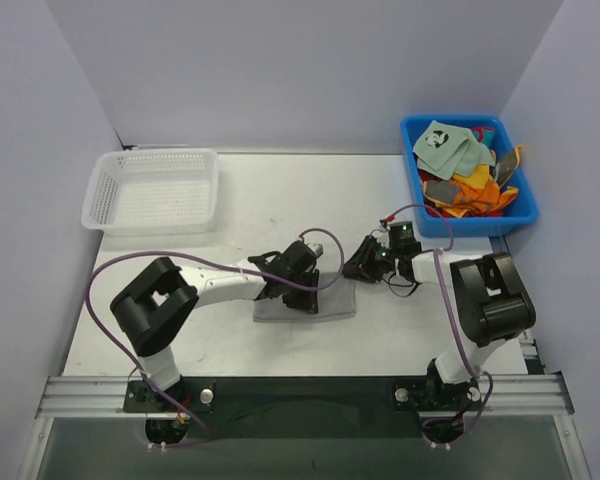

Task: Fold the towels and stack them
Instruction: Neatly place the folded towel into the bin

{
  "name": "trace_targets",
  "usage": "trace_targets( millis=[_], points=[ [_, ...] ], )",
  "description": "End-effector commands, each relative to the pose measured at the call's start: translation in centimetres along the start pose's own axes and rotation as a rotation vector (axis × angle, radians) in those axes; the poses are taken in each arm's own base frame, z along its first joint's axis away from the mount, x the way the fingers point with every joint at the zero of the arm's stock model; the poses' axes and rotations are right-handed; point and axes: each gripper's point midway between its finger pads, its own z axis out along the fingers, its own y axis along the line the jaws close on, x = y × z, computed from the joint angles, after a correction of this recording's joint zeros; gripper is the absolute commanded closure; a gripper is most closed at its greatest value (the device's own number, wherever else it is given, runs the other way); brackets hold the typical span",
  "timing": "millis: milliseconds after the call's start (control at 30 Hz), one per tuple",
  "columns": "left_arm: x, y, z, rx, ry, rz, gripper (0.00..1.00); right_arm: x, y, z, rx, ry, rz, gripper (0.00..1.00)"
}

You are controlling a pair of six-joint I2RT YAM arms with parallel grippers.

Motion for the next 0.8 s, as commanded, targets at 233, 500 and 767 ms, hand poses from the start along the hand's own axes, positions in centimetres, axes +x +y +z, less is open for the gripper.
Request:
trace_targets(
  millis=[233,500,767],
  points=[
    [-6.7,-2.8,-4.5,0.045,-0.205,0.012,0.36,-5.4,1.4,-3.7,0.136,-0.095,-0.25,0.69],
    [-6.8,5.2,-9.5,-0.049,-0.326,-0.171,0.39,1.4,4.3,-5.3,0.057,-0.024,-0.281,0.69],
    [-5.3,12.1,-11.7,-0.118,-0.36,-0.3,0.4,6.8,-1.1,-3.9,0.172,0.169,-0.19,0.69]
  ],
)
